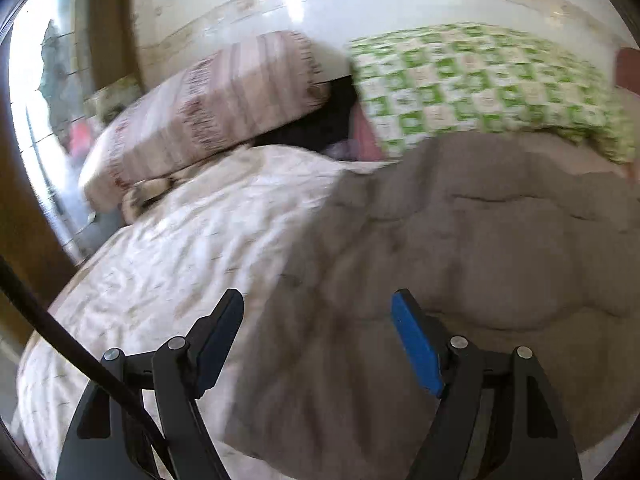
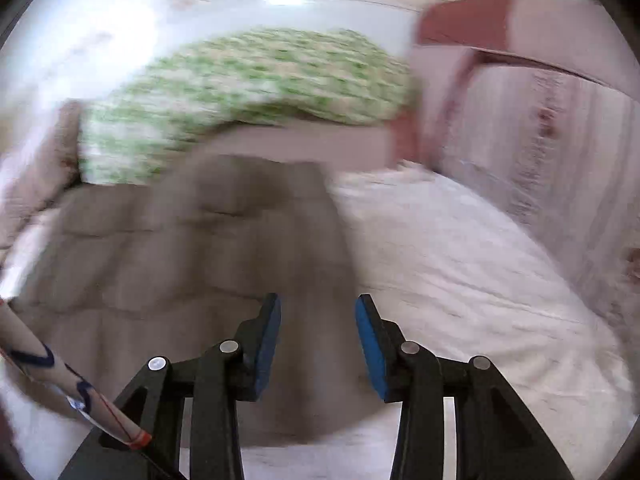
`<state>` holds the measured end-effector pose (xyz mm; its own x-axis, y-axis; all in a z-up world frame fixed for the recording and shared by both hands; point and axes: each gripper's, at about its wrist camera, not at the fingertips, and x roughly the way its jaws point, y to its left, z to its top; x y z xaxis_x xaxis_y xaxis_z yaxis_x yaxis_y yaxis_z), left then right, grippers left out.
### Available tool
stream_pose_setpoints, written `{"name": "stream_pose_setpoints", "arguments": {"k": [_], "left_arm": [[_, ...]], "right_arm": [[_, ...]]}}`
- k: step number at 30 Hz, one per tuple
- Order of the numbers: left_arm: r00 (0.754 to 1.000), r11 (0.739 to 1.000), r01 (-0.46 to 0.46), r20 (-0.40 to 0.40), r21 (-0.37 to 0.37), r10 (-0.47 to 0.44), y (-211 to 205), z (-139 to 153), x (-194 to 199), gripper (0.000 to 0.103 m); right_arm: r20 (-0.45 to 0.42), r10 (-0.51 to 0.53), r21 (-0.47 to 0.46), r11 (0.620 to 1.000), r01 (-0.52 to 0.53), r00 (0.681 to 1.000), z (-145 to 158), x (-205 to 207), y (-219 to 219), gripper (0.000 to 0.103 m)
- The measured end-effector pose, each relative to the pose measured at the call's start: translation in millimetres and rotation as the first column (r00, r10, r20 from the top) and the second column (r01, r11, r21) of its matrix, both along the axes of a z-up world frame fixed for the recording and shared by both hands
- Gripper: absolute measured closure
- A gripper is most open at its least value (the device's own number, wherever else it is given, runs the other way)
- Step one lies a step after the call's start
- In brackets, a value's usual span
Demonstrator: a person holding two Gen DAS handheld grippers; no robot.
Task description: Fold large clothes
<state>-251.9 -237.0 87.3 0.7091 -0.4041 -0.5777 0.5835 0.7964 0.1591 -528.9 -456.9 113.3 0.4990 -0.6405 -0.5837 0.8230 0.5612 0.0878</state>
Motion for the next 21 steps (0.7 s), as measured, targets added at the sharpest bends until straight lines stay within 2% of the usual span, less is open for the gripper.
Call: {"name": "stream_pose_setpoints", "arguments": {"k": [4,6,10,15,17,21], "left_arm": [[0.999,0.996,0.045,0.016,0.075,-0.046,-19,-18,-15,0.027],[0.999,0.995,0.046,0.002,0.094,-0.046,-21,-25,-13,0.027],[0.998,0.994,0.049,-0.047,0.097,-0.045,-22,-33,-6,0.026],[0.999,0.993,0.041,-0.036,0.109,-0.037,-25,-38,-9,0.026],[0.999,0.995,0.036,-0.041,0.092,-0.033,-22,-36,-9,0.026],[0.998,0.998,0.020,-0.068,0.057,-0.016,-15,-28,-8,0.026]], "right_arm": [[0.002,0.150,0.054,0.987,-0.150,0.989,-13,48,22,0.060],[-0.048,0.141,0.040,0.989,-0.139,0.989,-19,67,25,0.059],[-0.101,0.131,0.102,0.987,-0.121,0.986,-45,84,13,0.059],[-0.126,0.128,0.089,0.989,-0.118,0.984,-54,90,7,0.059],[-0.115,0.110,0.071,0.992,-0.103,0.987,-47,87,11,0.059],[-0.076,0.133,-0.071,0.988,-0.139,0.988,-18,84,45,0.058]]}}
